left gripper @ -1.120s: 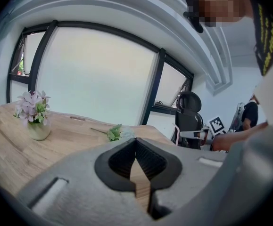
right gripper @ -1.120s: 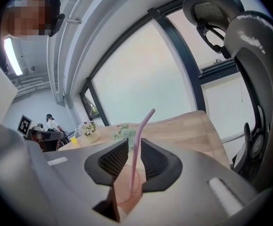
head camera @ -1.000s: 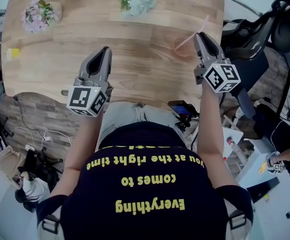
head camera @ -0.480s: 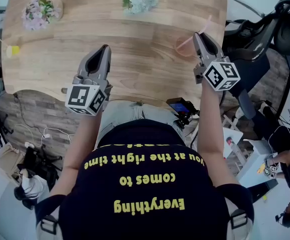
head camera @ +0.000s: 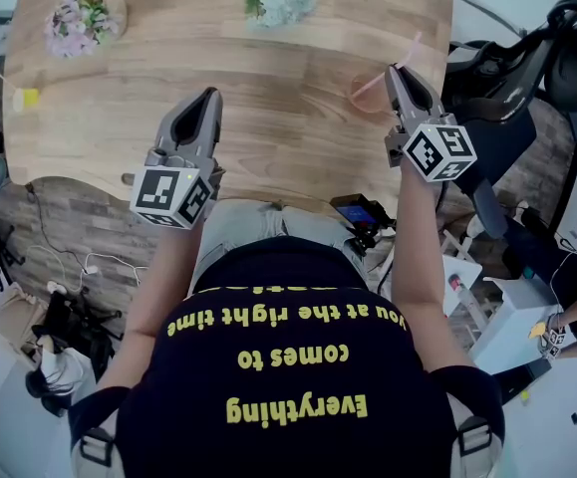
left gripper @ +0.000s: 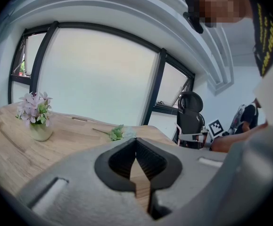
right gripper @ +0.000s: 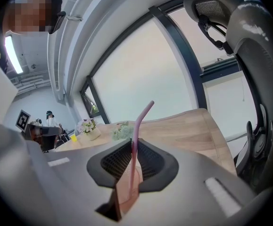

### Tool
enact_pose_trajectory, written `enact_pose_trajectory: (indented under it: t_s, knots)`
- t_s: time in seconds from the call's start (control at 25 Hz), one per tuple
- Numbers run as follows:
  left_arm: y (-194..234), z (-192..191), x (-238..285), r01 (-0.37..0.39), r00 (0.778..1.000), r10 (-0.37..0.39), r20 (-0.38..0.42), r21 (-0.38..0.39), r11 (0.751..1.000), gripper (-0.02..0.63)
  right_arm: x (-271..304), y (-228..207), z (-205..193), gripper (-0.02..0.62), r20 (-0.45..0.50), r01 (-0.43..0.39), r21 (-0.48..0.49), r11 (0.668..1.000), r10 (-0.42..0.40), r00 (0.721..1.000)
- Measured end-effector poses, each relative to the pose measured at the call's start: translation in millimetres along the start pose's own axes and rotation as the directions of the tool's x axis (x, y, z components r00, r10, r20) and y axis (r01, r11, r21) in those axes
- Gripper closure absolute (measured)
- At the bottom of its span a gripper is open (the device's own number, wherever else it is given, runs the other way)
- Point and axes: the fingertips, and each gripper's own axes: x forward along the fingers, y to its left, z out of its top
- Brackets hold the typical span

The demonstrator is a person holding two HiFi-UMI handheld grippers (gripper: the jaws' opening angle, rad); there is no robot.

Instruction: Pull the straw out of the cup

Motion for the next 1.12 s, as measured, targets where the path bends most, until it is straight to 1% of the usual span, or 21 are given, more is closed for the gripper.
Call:
enact_pose_trajectory:
  t_s: [0.32,0.68,1.12]
  knots:
    - [0.3,0.8,-3.4,-0.008,1.0,0.008,0.005,-0.001,1.0,0.604,-3.4,5.5,4.6,0.554,0.015,-0.015,-0.023,1.0,0.015,1.0]
    - [-1.8,1.6,-7.9,-0.01,1.0,0.01,0.014,0.005,1.0,0.604,-12.5,17.3,21.0,0.555,0.07,-0.043,-0.048,0.998,0.047,0.996]
    - [-8.6,3.9,-18.6,-0.016,0.999,0.016,0.036,0.01,1.0,0.604,-31.2,39.6,47.6,0.557,0.144,-0.068,-0.138,0.988,0.088,0.986]
